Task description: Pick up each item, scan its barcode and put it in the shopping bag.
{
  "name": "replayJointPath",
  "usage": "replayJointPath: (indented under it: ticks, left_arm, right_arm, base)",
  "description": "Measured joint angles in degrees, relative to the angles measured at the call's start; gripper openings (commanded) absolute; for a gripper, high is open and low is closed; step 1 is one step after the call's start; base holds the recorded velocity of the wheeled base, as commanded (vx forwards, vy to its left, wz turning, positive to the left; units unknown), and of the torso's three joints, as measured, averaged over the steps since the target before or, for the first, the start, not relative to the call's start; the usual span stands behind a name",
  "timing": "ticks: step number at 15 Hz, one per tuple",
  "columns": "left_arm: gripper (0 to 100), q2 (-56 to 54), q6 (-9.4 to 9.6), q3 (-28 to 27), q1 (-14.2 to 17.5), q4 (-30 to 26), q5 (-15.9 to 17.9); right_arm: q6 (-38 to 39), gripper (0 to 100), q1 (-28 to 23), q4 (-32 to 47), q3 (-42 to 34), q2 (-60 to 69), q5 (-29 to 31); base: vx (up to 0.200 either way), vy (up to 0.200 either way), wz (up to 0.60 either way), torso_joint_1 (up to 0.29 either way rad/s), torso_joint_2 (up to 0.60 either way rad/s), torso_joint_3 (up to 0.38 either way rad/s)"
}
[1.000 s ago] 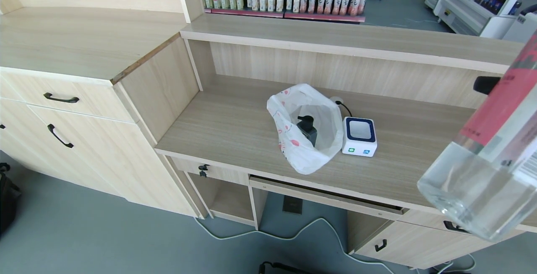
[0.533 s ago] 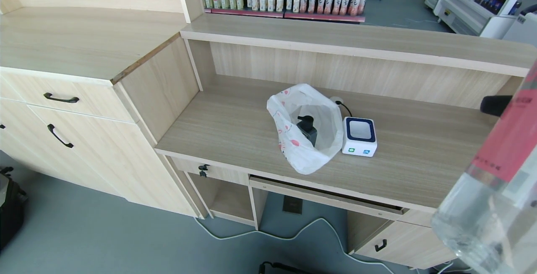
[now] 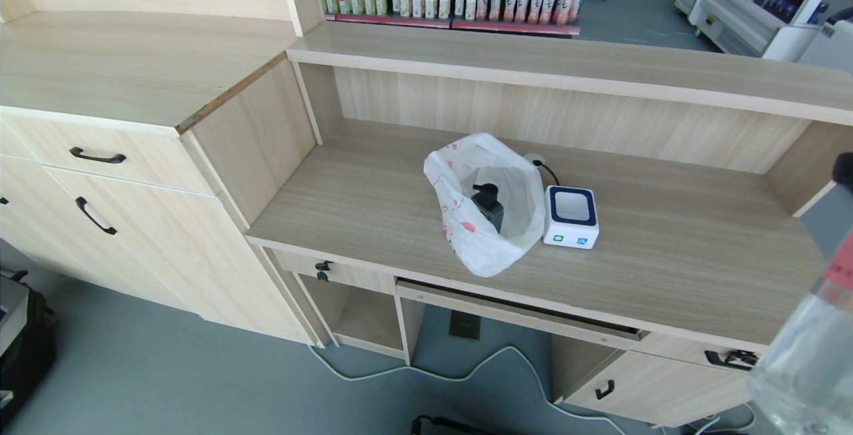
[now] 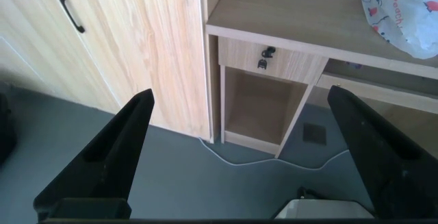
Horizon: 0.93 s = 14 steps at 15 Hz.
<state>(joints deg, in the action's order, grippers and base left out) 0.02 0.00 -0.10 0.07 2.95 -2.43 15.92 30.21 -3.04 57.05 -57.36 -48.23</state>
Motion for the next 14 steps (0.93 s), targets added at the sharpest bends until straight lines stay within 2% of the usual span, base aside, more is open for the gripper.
replayJointPath:
  ticks: [8,14]
  left_arm:
    - [100,0.0,0.0,0.0,0.0,0.0,0.0]
    - [100,0.0,0.0,0.0,0.0,0.0,0.0]
  right_arm:
    - [-5.6,0,-0.7,8.2,-1.9,4.3,0.2]
    - [-5.9,0,-1.1,8.3,-1.8,5.1,0.2]
  base:
    - [0.0,0.0,0.0,0.0,0.0,0.0]
    - [0.0,0.0,0.0,0.0,0.0,0.0]
